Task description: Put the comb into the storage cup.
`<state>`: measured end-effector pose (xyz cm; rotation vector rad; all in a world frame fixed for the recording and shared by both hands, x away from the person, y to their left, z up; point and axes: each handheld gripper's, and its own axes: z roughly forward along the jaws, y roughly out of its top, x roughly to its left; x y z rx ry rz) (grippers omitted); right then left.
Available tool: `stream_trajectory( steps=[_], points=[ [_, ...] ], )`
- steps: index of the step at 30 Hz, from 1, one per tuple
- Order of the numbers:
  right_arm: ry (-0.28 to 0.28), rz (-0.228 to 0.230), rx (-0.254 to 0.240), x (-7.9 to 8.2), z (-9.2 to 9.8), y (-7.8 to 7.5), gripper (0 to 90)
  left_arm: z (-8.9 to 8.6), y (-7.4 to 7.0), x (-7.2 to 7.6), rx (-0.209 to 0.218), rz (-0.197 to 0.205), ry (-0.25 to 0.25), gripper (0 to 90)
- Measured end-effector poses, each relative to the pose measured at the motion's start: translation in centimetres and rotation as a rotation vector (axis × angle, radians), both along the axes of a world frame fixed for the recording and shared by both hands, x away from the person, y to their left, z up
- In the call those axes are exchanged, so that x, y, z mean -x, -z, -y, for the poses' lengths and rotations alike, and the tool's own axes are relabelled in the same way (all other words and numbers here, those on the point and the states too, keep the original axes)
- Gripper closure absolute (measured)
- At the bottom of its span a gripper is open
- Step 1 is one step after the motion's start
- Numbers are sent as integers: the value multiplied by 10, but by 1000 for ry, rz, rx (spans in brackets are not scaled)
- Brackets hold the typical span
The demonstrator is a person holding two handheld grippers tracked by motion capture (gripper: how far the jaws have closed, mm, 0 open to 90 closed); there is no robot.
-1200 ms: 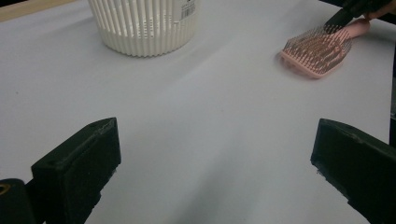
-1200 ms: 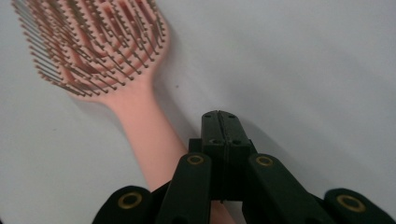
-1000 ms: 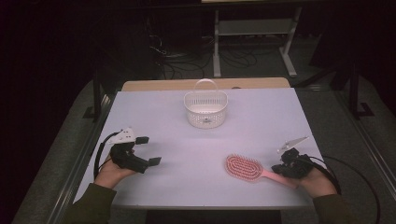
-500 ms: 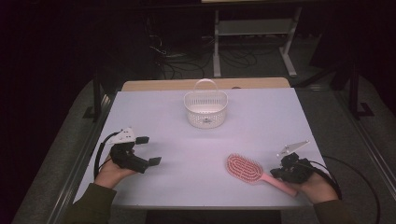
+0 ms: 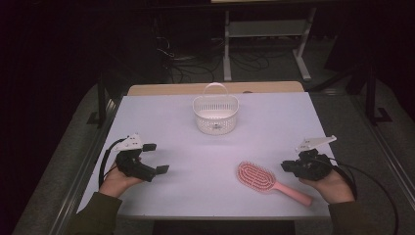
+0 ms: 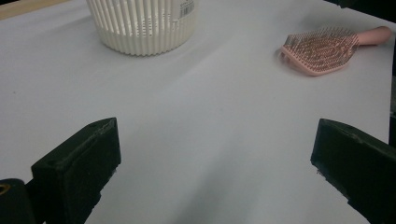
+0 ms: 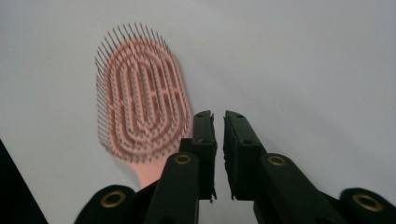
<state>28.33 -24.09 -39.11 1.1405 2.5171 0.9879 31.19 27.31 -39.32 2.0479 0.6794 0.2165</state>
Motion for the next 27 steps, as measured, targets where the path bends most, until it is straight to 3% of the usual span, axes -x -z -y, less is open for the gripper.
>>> stream_trajectory(
  steps=[1,8,9,15,17,18,19,20,22,27],
  points=[
    [1,23,-7,-3,-3,-3,744,0,0,0,0,1,1,8],
    [-9,60,-54,-10,-6,-11,570,-2,0,-1,-1,1,-3,8],
    [-3,77,-60,-11,-7,-15,510,-2,0,0,-1,2,-3,8],
    [-8,117,-91,-16,-8,-26,402,0,0,-1,1,0,-2,8],
    [1,148,-88,-18,-10,-33,285,0,0,-1,1,0,-1,8],
    [1,148,-88,-18,-10,-33,285,0,0,-1,1,0,-1,8],
    [12,162,-90,-20,-11,-36,181,0,0,-1,0,0,-1,8],
    [12,162,-90,-20,-11,-36,181,0,0,-1,0,0,-1,8],
    [22,168,-94,-23,-12,-38,74,-1,0,-1,0,1,0,8],
    [16,195,-66,-27,-16,-42,0,-1,0,-1,-1,2,1,8]
  ],
)
